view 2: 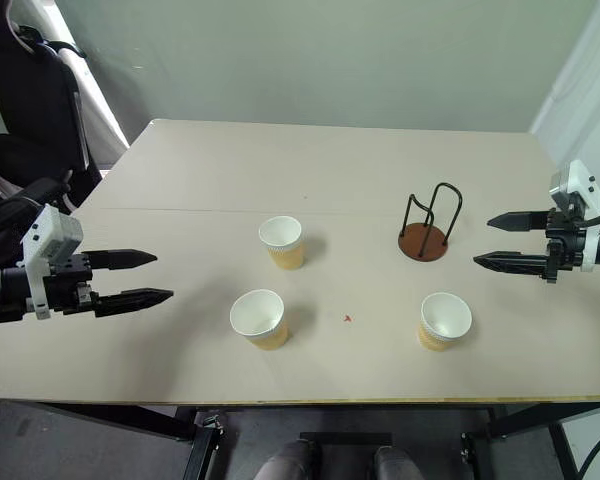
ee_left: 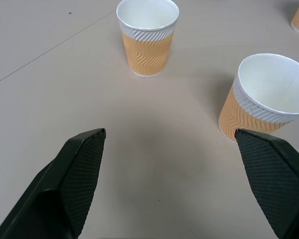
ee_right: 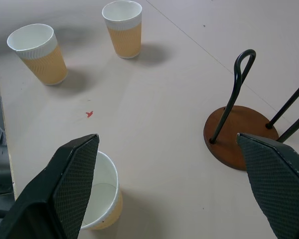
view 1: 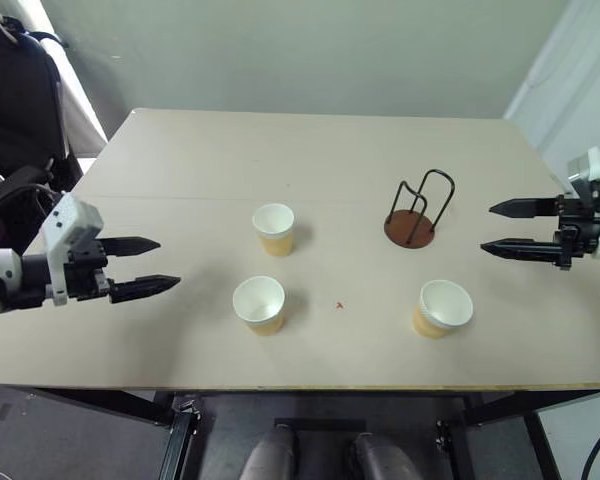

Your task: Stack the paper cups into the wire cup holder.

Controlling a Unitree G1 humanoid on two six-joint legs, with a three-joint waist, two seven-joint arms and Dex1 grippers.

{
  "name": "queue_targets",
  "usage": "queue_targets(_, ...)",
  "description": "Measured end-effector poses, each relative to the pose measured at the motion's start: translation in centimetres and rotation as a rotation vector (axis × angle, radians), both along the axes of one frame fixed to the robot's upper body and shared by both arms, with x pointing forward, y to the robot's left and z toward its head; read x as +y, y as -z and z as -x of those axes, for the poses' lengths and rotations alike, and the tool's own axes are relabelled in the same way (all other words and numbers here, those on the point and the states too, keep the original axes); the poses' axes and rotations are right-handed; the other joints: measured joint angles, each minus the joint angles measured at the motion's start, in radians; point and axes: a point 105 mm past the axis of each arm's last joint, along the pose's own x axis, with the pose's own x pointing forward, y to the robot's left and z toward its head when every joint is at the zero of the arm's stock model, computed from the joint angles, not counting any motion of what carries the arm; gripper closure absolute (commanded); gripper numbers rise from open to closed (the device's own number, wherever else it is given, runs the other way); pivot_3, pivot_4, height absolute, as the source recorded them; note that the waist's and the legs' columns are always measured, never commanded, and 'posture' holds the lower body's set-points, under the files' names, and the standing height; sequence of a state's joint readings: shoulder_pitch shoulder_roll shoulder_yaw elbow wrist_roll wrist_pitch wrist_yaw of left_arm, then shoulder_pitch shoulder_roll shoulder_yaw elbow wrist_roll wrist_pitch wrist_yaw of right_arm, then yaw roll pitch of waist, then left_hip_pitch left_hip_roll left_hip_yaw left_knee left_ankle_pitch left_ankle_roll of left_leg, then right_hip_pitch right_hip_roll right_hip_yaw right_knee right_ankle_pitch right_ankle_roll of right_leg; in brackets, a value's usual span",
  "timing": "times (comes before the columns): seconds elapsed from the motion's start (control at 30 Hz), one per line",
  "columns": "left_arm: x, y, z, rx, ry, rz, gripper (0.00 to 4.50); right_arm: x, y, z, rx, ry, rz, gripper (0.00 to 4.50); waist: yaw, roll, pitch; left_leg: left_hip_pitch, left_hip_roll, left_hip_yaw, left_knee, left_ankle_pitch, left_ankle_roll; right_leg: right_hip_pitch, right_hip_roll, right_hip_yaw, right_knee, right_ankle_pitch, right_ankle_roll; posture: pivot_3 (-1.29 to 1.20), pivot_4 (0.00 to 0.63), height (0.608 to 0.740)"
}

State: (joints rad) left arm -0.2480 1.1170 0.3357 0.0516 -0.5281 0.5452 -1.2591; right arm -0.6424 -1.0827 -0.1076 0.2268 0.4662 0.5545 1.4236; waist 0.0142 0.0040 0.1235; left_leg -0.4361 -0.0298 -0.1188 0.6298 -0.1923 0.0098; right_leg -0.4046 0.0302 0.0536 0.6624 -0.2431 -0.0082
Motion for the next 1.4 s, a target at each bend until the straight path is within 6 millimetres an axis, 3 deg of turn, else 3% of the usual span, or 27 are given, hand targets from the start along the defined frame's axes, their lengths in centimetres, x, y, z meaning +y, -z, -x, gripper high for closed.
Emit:
queue_targets(0.33,-0.4,-0.1,0.1,0.001,0.007,0.004,0.05,0.2,0.0,-0.1,-0.001,-0.008,-0.007,0.00,0.000,0.000,0.000,0.000,0.000,0.000,0.000,0.000,0.000,0.000,0.000,0.000,0.000,0.000,0.000,0.00,0.150,0.740)
queue_targets(0.57,-0.2,-1.5,0.1,-0.059,-0.012,0.017,0.05,0.7,-1.2,-0.6,-0.059,0.001,-0.008,0.00,-0.001,0.000,0.000,0.000,0.000,0.000,0.000,0.000,0.000,0.000,0.000,0.000,0.000,0.000,0.000,0.00,0.150,0.740)
queue_targets(0.73,-0.4,-1.3,0.0,-0.060,-0.013,0.012,0.05,1.0,-0.8,-2.3,-0.125,0.087,0.006,0.00,-0.002,0.000,0.000,0.002,0.000,0.000,0.000,0.000,0.000,0.001,0.000,0.000,0.001,0.000,0.000,0.00,0.150,0.740)
queue_targets(0.93,-0.9,-0.7,-0.1,-0.047,0.004,0.024,0.05,4.0,0.4,-5.6,-0.137,0.214,-0.060,0.00,-0.008,0.000,0.000,0.001,0.000,0.000,0.000,0.000,0.000,-0.001,0.000,0.000,0.002,0.000,0.000,0.00,0.150,0.740)
queue_targets(1.0,-0.9,-0.7,-0.1,-0.049,0.005,0.023,0.05,5.0,0.4,-6.1,-0.130,0.240,-0.068,0.00,-0.008,0.000,0.000,0.001,0.000,0.000,0.000,0.000,0.000,-0.002,0.000,0.000,0.001,0.000,0.000,0.00,0.150,0.740)
queue_targets(1.2,-0.8,-0.4,0.0,-0.039,0.002,0.022,0.05,5.5,0.1,-7.5,-0.113,0.343,-0.060,0.00,-0.003,0.000,0.000,-0.001,0.000,-0.001,0.000,0.000,-0.001,-0.003,0.000,0.000,0.000,0.000,-0.001,0.00,0.150,0.740)
queue_targets(1.4,-0.6,0.1,0.2,-0.024,-0.004,0.023,0.05,6.3,2.3,-8.4,-0.021,0.405,-0.033,0.00,-0.003,0.000,0.000,0.000,0.000,-0.001,0.000,0.001,-0.002,-0.003,0.000,0.000,0.002,0.001,-0.001,0.00,0.150,0.740)
